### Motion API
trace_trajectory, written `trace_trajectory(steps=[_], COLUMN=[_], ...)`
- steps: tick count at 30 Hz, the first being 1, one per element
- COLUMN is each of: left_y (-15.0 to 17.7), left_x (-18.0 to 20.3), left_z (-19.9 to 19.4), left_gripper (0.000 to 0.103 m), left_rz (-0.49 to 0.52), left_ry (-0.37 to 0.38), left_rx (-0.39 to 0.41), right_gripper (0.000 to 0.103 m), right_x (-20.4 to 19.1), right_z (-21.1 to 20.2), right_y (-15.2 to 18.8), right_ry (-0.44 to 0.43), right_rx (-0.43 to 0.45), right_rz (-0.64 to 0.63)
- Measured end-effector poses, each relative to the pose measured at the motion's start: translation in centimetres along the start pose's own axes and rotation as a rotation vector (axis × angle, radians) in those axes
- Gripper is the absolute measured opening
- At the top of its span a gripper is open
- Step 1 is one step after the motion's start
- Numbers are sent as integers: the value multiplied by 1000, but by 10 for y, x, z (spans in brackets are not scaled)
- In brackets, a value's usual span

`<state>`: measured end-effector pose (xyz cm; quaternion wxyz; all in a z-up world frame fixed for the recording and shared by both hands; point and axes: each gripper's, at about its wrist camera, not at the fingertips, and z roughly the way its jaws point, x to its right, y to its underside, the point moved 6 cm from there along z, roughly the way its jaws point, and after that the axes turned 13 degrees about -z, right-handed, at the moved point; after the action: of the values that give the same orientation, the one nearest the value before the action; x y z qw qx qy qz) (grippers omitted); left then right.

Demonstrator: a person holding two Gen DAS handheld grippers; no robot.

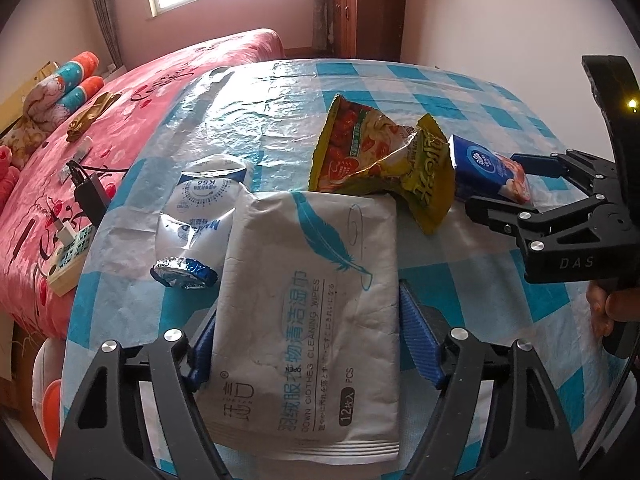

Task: Collect trash
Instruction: 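Close left tool on white wipes packet while right tool closes on blue tissue pack, then lift wipes packet and tissue pack and carry both over orange bucket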

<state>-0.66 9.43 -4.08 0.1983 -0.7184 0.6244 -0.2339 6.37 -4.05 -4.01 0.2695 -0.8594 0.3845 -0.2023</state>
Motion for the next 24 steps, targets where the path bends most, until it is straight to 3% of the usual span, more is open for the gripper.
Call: trace_trajectory(steps=[4, 7, 10, 19, 24], left_y=[2, 3, 6, 13, 15], left_x=[-1, -2, -2, -8, -15], left_z=[-3, -6, -8, -18, -26], left_gripper=[74, 72, 72, 71, 71], left_rz=[-8, -19, -21, -45, -61], left_ry=[8, 19, 25, 46, 53], left_rx=[1, 1, 2, 6, 19], right_gripper=[95, 77, 72, 58, 55], right_x=[-1, -1, -2, -11, -17], right_z=[0, -2, -2, -10, -16], right_y=[3, 3, 6, 14, 19], right_ry=[5, 18, 14, 28, 36], right_rx=[-6, -2, -6, 1, 4], right_rz=[8, 15, 25, 36, 44])
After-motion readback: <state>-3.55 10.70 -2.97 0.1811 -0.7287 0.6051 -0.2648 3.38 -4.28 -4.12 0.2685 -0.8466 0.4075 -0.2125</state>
